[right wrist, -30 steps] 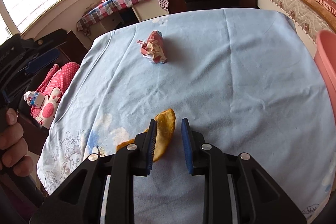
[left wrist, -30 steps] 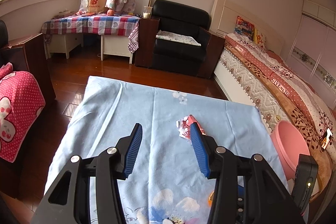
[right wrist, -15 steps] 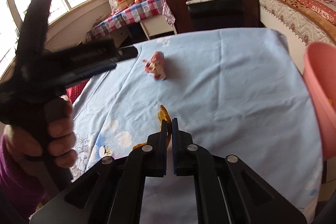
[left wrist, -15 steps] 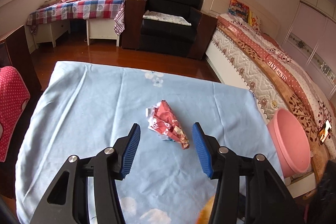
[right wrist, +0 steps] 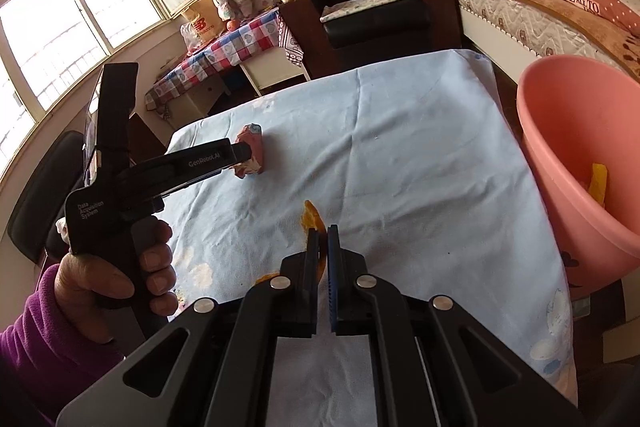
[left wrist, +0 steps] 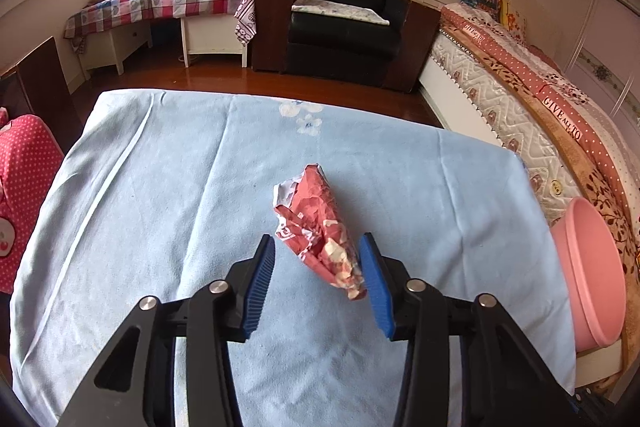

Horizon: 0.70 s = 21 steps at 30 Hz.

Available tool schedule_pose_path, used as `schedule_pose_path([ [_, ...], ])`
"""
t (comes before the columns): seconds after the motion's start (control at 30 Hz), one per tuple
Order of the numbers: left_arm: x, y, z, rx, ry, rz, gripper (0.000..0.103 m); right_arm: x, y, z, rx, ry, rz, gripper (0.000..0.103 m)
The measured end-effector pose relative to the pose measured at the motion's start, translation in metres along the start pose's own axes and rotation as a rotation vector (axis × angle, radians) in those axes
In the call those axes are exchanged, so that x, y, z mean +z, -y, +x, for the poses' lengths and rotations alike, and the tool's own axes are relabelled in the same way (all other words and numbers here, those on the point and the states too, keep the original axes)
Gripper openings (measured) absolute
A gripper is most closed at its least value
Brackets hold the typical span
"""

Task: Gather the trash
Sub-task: 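Grasp the yellow potato chip with the right tool while the left tool grasps the red wrapper, then lift the red wrapper and yellow chip and carry both over the pink bucket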

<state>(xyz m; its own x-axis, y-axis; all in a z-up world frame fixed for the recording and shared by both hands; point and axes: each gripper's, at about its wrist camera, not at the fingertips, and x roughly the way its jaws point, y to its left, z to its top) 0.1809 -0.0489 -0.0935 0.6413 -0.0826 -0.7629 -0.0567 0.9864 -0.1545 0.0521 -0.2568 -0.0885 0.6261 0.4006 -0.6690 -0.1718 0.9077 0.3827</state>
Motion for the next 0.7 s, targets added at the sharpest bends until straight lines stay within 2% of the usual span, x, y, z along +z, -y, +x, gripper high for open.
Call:
schedule_pose_path([
  [0.1,-0.001,-0.001,0.001,0.001,0.006,0.005,0.031,-0.003,-0.002,0.000,0.001,-0.004,0.002,0.004],
  [0.37,-0.003,-0.001,-0.005,-0.019,0.008,0.012,0.017,-0.005,-0.007,-0.001,-0.001,-0.011,-0.007,0.004],
  [0.7,-0.007,-0.012,-0.041,-0.047,0.054,-0.013,0.015,-0.004,-0.016,-0.010,-0.010,0.009,-0.024,0.004],
])
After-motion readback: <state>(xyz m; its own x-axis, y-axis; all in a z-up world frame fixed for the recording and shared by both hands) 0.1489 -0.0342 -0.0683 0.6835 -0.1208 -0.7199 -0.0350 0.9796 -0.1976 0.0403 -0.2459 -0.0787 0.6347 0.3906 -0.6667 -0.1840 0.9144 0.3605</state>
